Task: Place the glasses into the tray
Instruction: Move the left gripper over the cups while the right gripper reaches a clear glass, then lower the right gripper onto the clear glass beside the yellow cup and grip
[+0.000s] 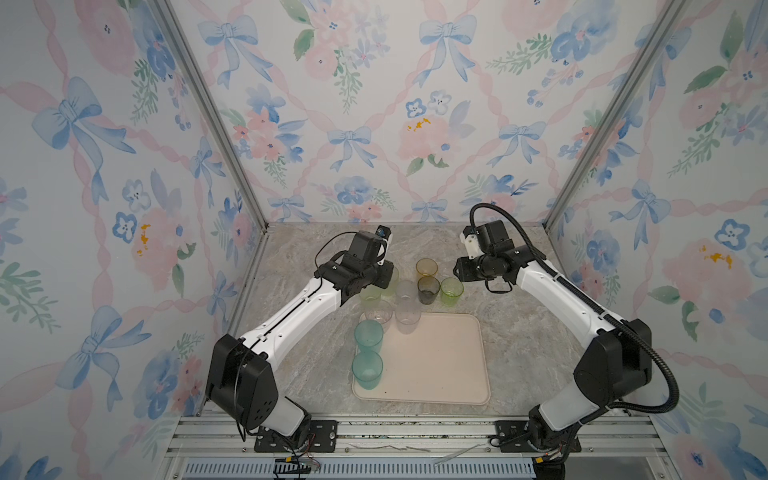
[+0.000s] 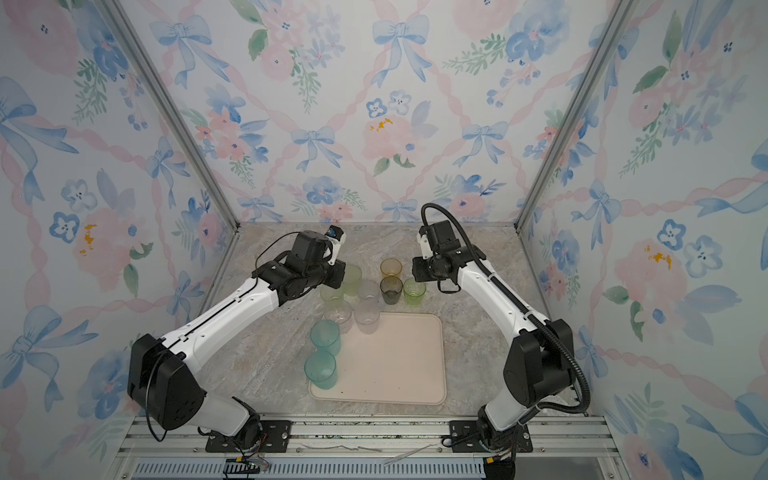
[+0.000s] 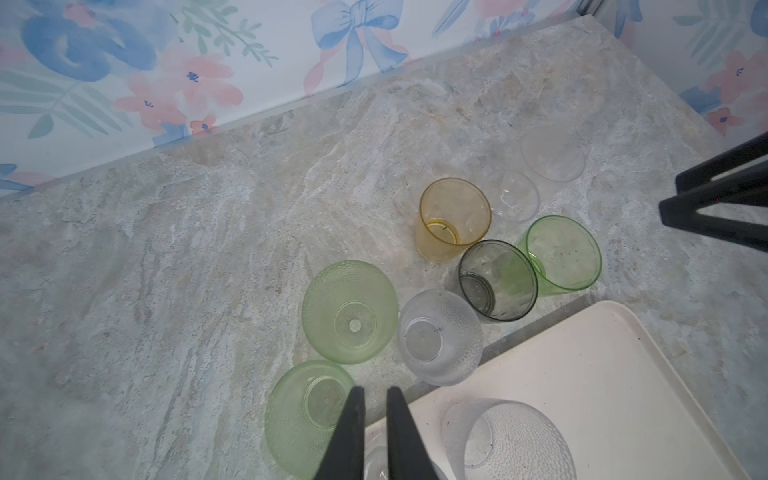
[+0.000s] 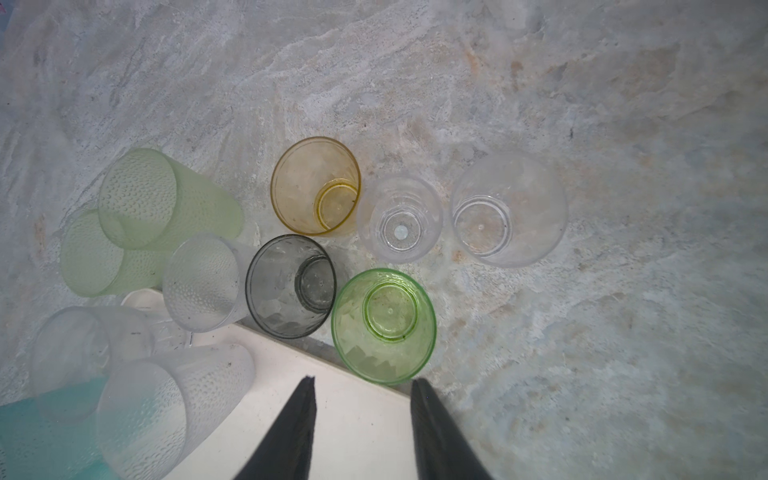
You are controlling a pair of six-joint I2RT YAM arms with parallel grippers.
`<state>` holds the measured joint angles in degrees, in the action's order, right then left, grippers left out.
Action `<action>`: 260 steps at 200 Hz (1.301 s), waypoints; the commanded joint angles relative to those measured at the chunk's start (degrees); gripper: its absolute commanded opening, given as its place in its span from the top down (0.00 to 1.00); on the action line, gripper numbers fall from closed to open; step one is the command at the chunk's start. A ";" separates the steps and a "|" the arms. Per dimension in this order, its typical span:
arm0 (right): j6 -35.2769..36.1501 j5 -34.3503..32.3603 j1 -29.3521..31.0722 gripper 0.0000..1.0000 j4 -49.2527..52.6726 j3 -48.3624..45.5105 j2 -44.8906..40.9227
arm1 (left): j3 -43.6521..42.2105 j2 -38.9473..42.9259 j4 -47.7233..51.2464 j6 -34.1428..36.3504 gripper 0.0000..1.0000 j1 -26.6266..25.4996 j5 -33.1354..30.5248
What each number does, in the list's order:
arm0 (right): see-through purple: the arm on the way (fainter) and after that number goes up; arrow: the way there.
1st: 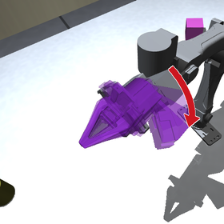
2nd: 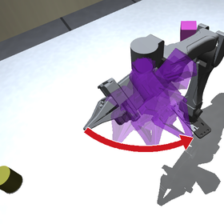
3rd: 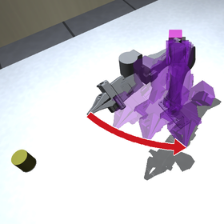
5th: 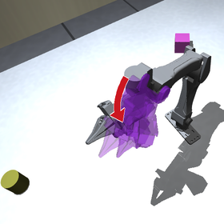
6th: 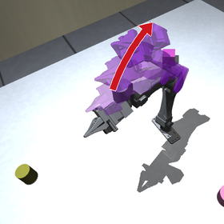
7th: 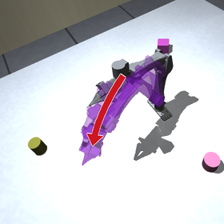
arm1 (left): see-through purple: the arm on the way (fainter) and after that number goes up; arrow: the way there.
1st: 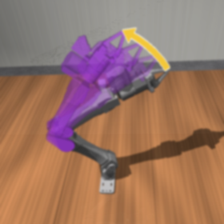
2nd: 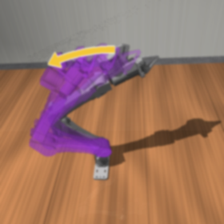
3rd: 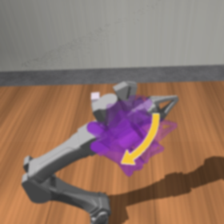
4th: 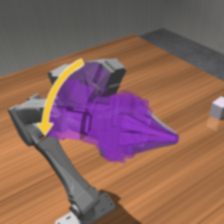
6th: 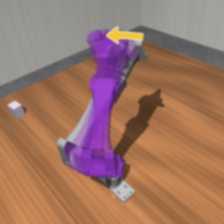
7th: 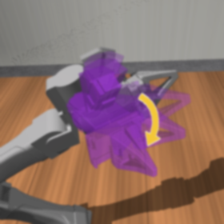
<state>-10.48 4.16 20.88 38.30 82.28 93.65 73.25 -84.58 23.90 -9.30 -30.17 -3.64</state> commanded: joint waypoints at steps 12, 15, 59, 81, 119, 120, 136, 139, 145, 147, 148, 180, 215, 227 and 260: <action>0.20 -2.67 -4.99 0.58 0.63 4.28 5.06 | -3.82 3.65 -2.57 -1.94 0.85 2.77 0.27; 0.20 -2.68 -5.44 0.58 0.68 4.68 5.57 | -4.15 3.75 -2.81 -2.01 0.85 3.02 0.49; 1.06 -3.44 -9.28 0.59 2.21 10.22 13.73 | -5.56 2.17 -4.70 -2.64 0.85 4.86 1.58; 0.82 -3.55 -10.37 0.61 2.56 12.39 16.86 | -5.23 0.85 -5.47 -2.65 0.85 5.21 2.51; 0.31 -2.71 -11.48 0.66 2.65 14.55 20.39 | -4.61 -0.57 -5.74 -2.57 0.85 5.42 2.94; 0.34 -2.69 -11.48 0.66 2.65 14.61 20.46 | -4.61 -0.58 -5.68 -2.57 0.85 5.36 2.98; 0.20 -2.63 -11.74 0.67 2.57 14.99 21.34 | -4.70 -0.84 -5.80 -2.48 0.85 5.47 3.03; 0.18 -2.62 -11.82 0.68 2.63 15.08 21.46 | -4.70 -0.85 -5.81 -2.48 0.85 5.48 3.04; 0.04 -2.66 -11.92 0.68 2.54 15.10 21.75 | -4.68 -0.94 -5.80 -2.48 0.85 5.56 3.11; 0.03 -2.67 -11.92 0.69 2.56 15.17 21.82 | -4.69 -0.96 -5.86 -2.48 0.85 5.56 3.15; 0.02 -2.63 -12.01 0.69 2.56 15.18 21.83 | -4.70 -1.00 -5.83 -2.48 0.85 5.52 3.18; -0.30 -2.32 -12.38 0.70 2.30 15.52 22.78 | -4.72 -1.21 -6.00 -2.49 0.85 5.81 3.30; -0.45 -1.42 -12.40 0.72 2.22 16.38 23.94 | -4.86 -1.37 -6.06 -2.39 0.86 5.98 3.50; -0.53 -1.15 -12.38 0.73 2.13 16.59 24.33 | -4.94 -1.47 -6.06 -2.39 0.85 6.07 3.58; -0.61 -1.04 -12.38 0.75 2.39 17.38 25.42 | -5.12 -1.52 -6.06 -2.30 0.86 6.22 3.64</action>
<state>-10.33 2.35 8.93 39.57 98.00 117.21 68.34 -85.36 18.26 -10.85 -24.43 -0.75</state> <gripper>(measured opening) 0.254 0.145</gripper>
